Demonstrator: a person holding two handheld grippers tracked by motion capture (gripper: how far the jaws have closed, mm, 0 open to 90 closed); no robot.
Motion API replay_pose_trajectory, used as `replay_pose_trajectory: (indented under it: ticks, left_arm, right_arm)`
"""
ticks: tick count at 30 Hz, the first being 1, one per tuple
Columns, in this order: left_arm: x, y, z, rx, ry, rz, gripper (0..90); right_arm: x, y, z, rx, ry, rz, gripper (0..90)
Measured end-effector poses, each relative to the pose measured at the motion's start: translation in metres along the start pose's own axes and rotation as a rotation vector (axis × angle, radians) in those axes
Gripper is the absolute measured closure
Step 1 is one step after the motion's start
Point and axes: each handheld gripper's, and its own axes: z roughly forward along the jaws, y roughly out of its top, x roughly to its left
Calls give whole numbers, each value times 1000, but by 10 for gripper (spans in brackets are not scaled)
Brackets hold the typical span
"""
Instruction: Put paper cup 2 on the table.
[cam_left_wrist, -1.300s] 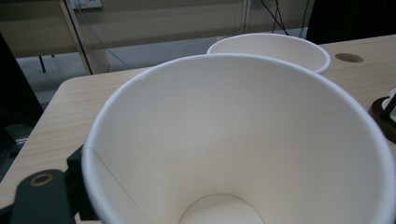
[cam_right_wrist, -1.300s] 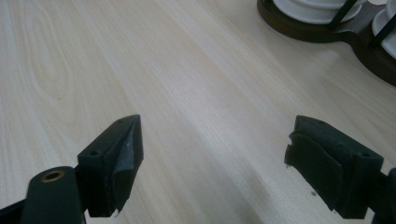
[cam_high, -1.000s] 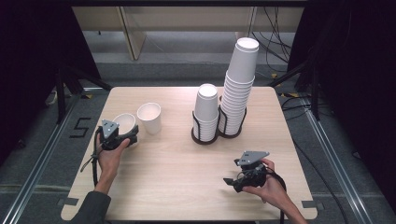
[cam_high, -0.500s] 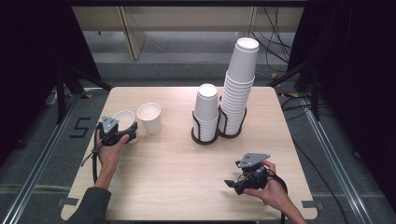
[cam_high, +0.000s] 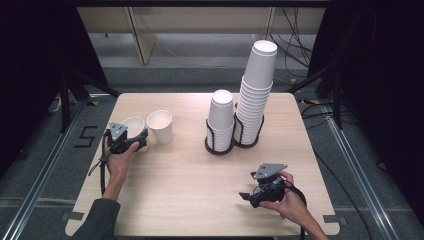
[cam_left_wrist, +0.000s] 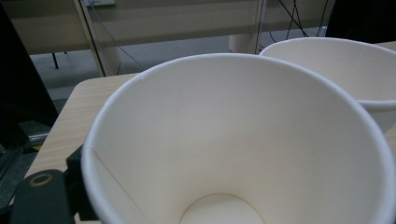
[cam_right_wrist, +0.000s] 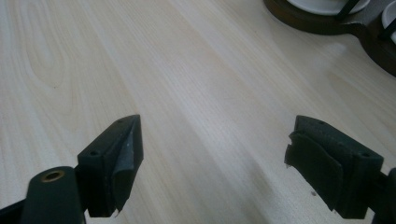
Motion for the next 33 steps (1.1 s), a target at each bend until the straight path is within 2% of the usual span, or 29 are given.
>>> replay_pose_trajectory:
  ticks: [3, 7, 9, 10, 13, 16, 17, 20, 22, 23, 27, 30, 31, 33]
  left_arm:
    - [1, 0, 2, 4, 8, -9, 139]
    - [1, -2, 5, 17, 7, -5, 139]
    - [1, -2, 6, 26, 8, 2, 139]
    - [0, -2, 7, 30, 9, 1, 139]
    - [0, -3, 8, 32, 7, 1, 139]
    - [0, -3, 9, 39, 4, -1, 138]
    - [0, -3, 9, 43, 7, -2, 137]
    - [0, -3, 9, 46, 0, 0, 137]
    - [1, -3, 9, 47, 0, 2, 137]
    - [1, -3, 9, 45, 2, 3, 135]
    - [2, -5, 10, 36, 2, 10, 123]
    - [-1, -7, 10, 31, -13, 43, 95]
    - [-3, -8, 10, 31, -29, 68, 80]
    - [-4, -9, 9, 32, -28, 60, 96]
  right_arm:
    - [0, 0, 0, 16, 6, 11, 184]
    - [-2, 1, 1, 3, 8, -18, 184]
    - [-1, 1, 0, 13, 9, 0, 184]
    - [-1, 0, 1, 10, 15, -8, 184]
    - [-2, -1, 1, -14, 6, -12, 184]
    - [-4, 0, 0, -7, -2, -23, 184]
    - [-2, 0, 0, -1, 3, -7, 184]
    - [-1, 1, 1, 3, 11, -22, 184]
    - [0, 2, 1, 8, 7, -6, 184]
    - [0, 1, 3, -10, 4, -12, 184]
    - [-1, 2, 2, 3, 12, -19, 184]
    - [-2, 2, 2, 1, 8, -34, 184]
    - [-1, 2, 2, 3, 12, -23, 184]
    - [0, 2, 2, 7, 10, -11, 184]
